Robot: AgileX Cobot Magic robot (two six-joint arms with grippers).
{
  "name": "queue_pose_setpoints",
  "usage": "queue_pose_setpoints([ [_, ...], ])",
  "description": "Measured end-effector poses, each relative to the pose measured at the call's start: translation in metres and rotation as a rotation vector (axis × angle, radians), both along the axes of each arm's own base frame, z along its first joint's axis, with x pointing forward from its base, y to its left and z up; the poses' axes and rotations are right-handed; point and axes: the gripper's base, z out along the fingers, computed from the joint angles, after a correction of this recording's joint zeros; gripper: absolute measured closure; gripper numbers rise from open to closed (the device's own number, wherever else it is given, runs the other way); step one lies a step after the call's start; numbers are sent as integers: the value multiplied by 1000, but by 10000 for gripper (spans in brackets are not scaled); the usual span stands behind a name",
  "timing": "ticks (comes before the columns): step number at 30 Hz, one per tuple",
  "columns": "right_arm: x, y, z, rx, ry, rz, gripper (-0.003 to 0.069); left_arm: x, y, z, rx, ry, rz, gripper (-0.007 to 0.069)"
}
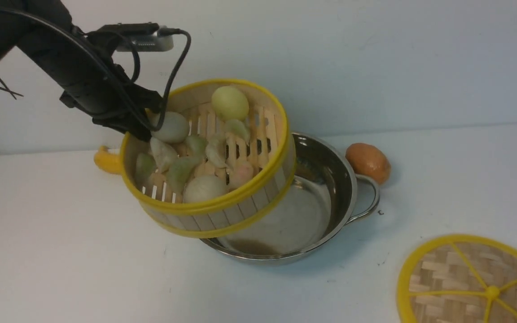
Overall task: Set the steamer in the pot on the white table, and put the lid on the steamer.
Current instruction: 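Place the bamboo steamer basket with dumplings into the steel pot with the left gripper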
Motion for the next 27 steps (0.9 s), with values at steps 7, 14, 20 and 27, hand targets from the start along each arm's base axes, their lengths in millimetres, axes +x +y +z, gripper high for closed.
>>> queue_pose_setpoints([
  [7, 0, 0, 0, 0, 0, 0, 418, 4, -16, -9, -5, 21, -18, 586],
  [14, 0, 0, 0, 0, 0, 0, 418, 4, -26, -11, 1, 25, -41, 586],
  [20, 0, 0, 0, 0, 0, 0, 418, 4, -31, -15, 1, 33, -52, 586],
  [27, 0, 0, 0, 0, 0, 0, 418, 18, -41, -35, 4, 62, -61, 586],
])
